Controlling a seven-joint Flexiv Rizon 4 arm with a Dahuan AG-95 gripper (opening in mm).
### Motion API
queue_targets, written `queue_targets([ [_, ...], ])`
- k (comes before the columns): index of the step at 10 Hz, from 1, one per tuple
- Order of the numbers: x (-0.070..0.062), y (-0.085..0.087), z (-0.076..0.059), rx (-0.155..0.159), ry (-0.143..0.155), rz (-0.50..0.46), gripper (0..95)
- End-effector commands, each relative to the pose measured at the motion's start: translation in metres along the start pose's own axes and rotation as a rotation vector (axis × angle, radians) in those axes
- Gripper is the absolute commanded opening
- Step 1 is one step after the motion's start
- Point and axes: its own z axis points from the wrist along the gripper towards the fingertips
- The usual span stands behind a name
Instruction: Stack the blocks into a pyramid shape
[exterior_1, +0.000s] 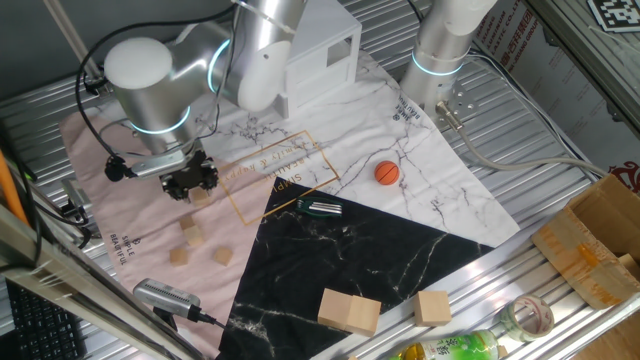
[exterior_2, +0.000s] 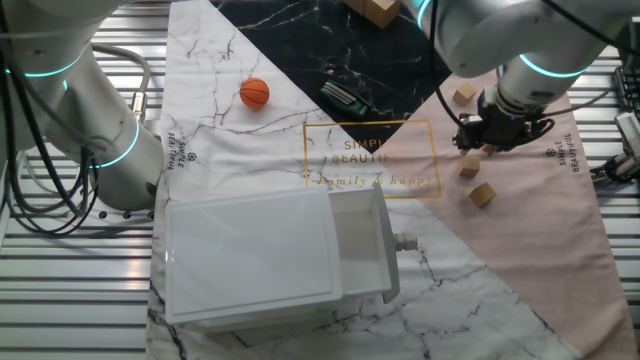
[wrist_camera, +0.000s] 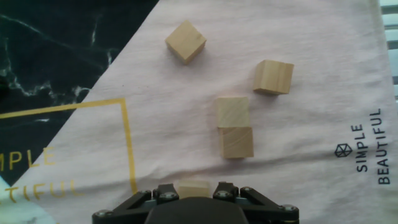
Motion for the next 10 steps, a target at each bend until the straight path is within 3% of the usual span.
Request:
queue_targets([
  [1,0.0011,0.0037,0.0045,0.004,-0.002,0.006,38.0],
  [10,0.0055,0.0044,0.0097,0.012,-0.009,-0.019,38.0],
])
